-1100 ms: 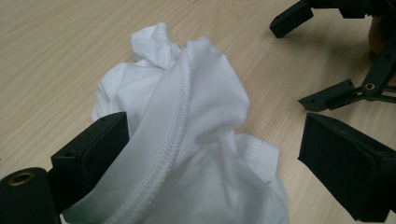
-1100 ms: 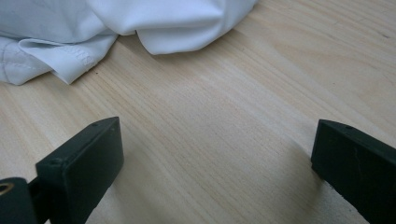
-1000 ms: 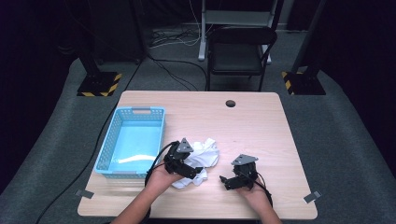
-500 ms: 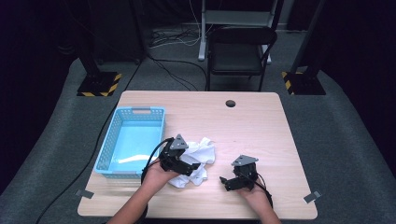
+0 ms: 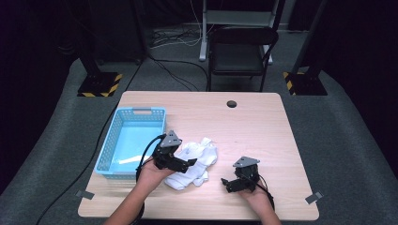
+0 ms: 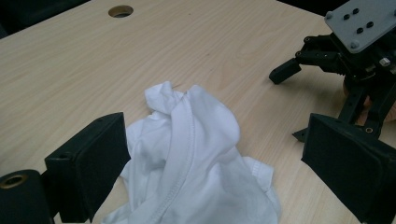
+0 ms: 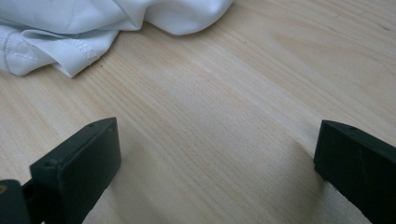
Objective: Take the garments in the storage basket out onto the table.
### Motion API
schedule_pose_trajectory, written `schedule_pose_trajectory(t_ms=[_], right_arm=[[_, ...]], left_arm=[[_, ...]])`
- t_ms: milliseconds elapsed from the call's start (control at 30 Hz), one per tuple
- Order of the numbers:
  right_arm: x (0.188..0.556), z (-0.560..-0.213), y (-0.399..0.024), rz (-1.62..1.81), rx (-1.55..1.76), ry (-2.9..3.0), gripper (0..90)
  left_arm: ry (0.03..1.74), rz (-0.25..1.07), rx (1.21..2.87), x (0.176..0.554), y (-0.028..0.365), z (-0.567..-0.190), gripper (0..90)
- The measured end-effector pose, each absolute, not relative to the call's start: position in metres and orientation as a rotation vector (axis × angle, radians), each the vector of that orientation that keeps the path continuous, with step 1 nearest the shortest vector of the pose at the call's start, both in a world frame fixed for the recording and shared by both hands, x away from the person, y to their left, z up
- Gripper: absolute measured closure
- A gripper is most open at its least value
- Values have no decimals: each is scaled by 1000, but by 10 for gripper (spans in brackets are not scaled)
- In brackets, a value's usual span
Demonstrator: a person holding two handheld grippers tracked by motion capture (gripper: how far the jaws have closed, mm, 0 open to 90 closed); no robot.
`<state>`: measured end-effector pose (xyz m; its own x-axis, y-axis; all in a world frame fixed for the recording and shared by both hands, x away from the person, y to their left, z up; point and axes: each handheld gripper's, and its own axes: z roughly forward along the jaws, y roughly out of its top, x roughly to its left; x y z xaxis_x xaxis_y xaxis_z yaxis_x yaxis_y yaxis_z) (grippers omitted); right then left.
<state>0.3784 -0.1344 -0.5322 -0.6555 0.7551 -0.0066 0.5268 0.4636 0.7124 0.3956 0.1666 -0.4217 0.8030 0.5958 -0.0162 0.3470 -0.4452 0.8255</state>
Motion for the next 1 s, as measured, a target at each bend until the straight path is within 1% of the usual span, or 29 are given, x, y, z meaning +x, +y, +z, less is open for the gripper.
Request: schedule_pose_trajectory(t_ms=[567,1000], right_arm=[[376,-532,-135,999,1093,2390,7],[375,-532,-136,1000,1093,2392,9]], left_arm=[[696,373,2068,394,176,-415,64],[771,386,2022,401,200,-412,70]])
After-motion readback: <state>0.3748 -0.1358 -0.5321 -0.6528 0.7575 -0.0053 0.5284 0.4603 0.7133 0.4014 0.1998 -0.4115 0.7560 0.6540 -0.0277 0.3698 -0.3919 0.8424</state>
